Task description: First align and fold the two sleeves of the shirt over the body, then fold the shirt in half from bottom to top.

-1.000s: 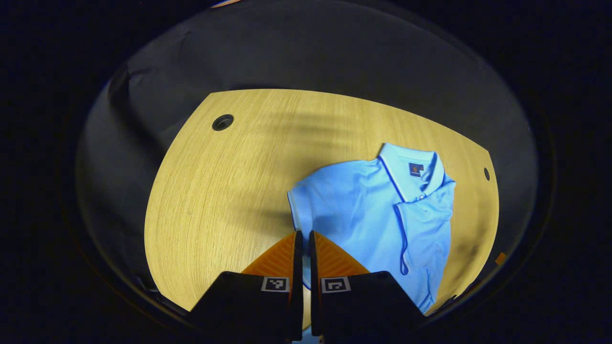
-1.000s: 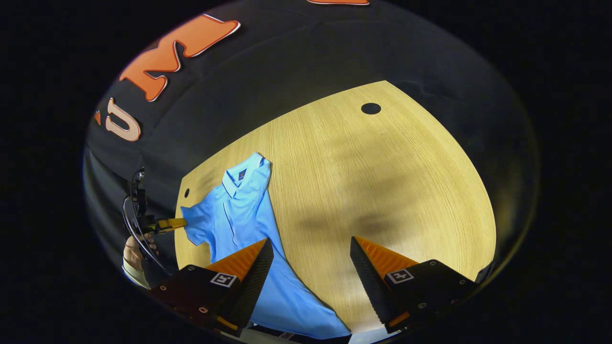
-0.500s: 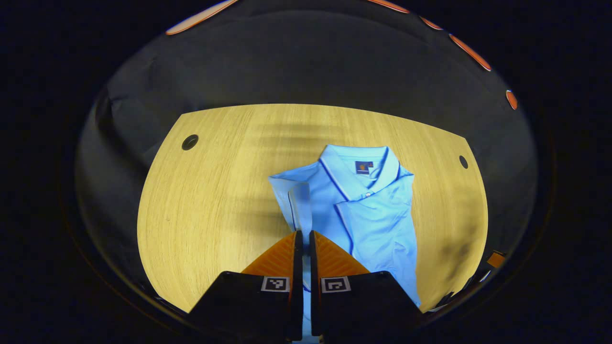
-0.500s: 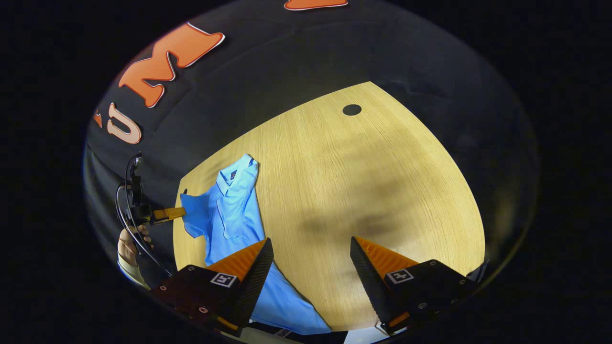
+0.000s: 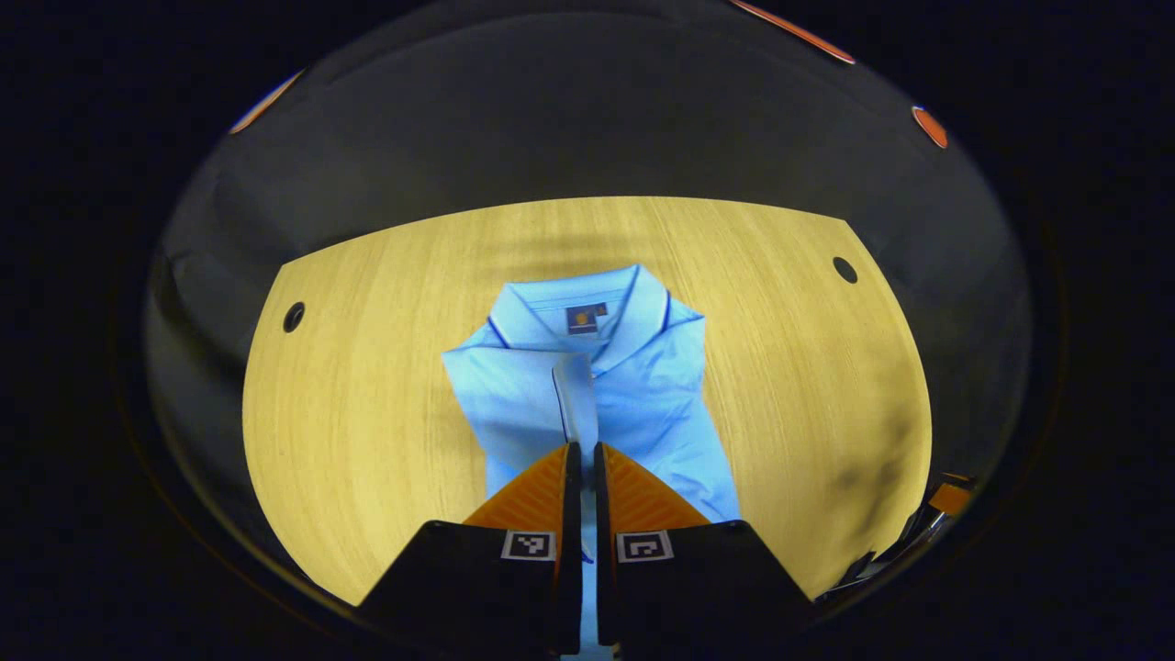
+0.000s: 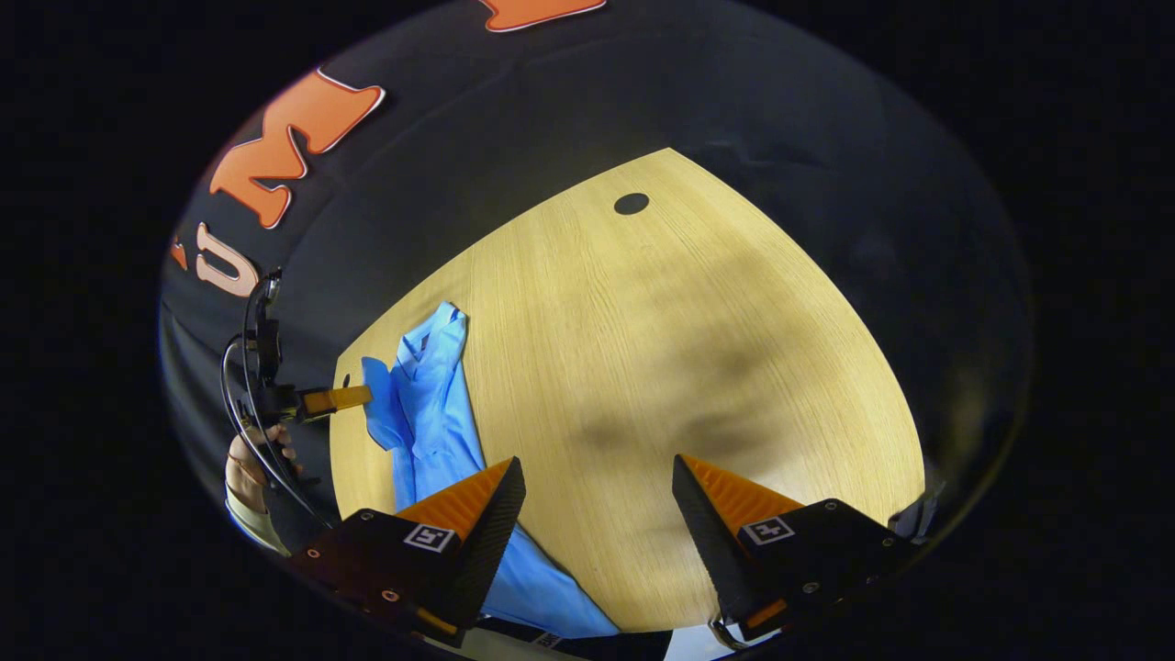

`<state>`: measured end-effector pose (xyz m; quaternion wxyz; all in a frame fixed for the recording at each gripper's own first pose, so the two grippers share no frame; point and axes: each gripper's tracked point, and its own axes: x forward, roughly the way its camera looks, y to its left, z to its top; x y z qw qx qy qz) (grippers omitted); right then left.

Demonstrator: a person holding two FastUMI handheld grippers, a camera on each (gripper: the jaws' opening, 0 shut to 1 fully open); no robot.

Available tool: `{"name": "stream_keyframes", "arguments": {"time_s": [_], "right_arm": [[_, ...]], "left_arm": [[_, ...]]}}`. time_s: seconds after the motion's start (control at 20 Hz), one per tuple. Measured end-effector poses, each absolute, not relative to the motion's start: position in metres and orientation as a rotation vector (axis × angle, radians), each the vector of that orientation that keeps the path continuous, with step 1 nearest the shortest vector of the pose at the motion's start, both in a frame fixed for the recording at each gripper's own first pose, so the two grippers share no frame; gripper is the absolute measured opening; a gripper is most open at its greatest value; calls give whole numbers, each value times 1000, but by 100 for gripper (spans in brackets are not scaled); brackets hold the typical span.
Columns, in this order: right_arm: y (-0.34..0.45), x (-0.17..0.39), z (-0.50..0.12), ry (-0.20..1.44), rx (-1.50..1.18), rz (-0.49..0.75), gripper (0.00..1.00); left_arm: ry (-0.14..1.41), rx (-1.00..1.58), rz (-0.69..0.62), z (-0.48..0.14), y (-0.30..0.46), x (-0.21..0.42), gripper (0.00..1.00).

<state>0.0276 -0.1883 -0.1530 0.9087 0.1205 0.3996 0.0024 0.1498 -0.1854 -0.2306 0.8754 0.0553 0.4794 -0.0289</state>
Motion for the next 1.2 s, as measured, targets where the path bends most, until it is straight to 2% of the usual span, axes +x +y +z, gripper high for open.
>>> {"name": "stream_keyframes", "arguments": {"time_s": [0.15,0.2,0.3,0.35,0.5,0.65,0.7,1.2], "right_arm": [[-193,21,-158,833,258,-5,98],[-194,19,-161,838,257,-8,98],[-195,17,-164,843,254,-15,98],[-194,15,-165,845,252,-18,98],[-191,13,-168,852,228,-21,98],[-176,12,-173,863,190,-5,98],[-171,10,-177,869,172,1,99],[-96,-17,-239,989,-29,72,100]], "left_arm": [[1014,90,-119,-246,-219,152,11],[1016,82,-135,-248,-226,152,20],[1012,82,-154,-252,-236,152,22],[1011,81,-160,-251,-238,151,29],[998,63,-170,-247,-237,147,82],[987,25,-143,-239,-218,135,88],[978,16,-125,-237,-206,130,100],[954,-33,-27,-234,-77,35,100]]}}
